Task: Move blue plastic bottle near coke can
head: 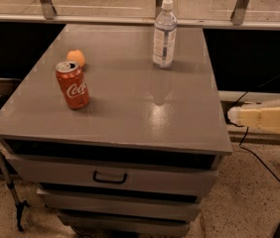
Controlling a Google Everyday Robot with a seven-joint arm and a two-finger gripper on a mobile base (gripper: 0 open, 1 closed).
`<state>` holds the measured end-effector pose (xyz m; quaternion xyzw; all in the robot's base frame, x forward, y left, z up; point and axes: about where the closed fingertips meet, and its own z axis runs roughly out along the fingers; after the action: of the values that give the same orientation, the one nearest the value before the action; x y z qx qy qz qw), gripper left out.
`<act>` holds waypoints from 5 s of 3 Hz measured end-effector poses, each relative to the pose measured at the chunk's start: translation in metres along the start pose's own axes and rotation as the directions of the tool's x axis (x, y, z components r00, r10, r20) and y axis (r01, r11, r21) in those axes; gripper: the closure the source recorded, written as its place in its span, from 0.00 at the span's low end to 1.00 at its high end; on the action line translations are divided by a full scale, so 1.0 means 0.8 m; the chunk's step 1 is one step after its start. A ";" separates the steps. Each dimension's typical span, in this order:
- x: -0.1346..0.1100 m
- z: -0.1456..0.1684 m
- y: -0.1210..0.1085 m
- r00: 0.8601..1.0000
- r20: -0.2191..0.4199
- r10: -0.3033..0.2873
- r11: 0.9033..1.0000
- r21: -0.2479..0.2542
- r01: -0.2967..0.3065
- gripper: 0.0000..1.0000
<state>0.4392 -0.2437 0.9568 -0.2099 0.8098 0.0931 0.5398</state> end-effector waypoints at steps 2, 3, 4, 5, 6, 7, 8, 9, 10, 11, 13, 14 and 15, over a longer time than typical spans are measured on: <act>-0.015 0.016 -0.021 0.999 0.042 -0.012 0.998 0.070 0.009 0.00; -0.018 0.043 -0.018 0.998 0.059 -0.025 0.997 0.070 0.021 0.00; -0.022 0.080 -0.012 0.996 0.087 -0.030 0.998 0.061 0.025 0.00; -0.030 0.119 -0.009 0.992 0.120 -0.042 0.997 0.067 0.034 0.00; -0.049 0.151 -0.012 0.985 0.165 -0.057 0.996 0.083 0.043 0.00; -0.068 0.180 -0.016 0.977 0.200 -0.075 0.995 0.085 0.059 0.00; -0.075 0.214 -0.013 0.978 0.201 -0.057 0.998 0.050 0.048 0.00; -0.086 0.254 -0.010 0.979 0.205 -0.021 1.000 0.015 0.019 0.00; -0.097 0.292 -0.006 0.978 0.209 0.024 1.000 -0.004 -0.024 0.00; -0.108 0.323 -0.004 0.973 0.227 0.042 0.999 -0.009 -0.041 0.00; -0.138 0.392 0.003 0.958 0.283 0.046 0.999 -0.028 -0.040 0.00; -0.146 0.417 0.003 0.950 0.307 0.048 0.998 -0.045 -0.036 0.00; -0.150 0.434 0.005 0.944 0.327 0.047 0.997 -0.071 -0.025 0.16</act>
Offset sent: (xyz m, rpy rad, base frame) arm 0.0103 -0.0126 0.0095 -0.0028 -0.0437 -0.0659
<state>0.7670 -0.0799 0.9274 -0.1943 0.7087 0.1631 0.6583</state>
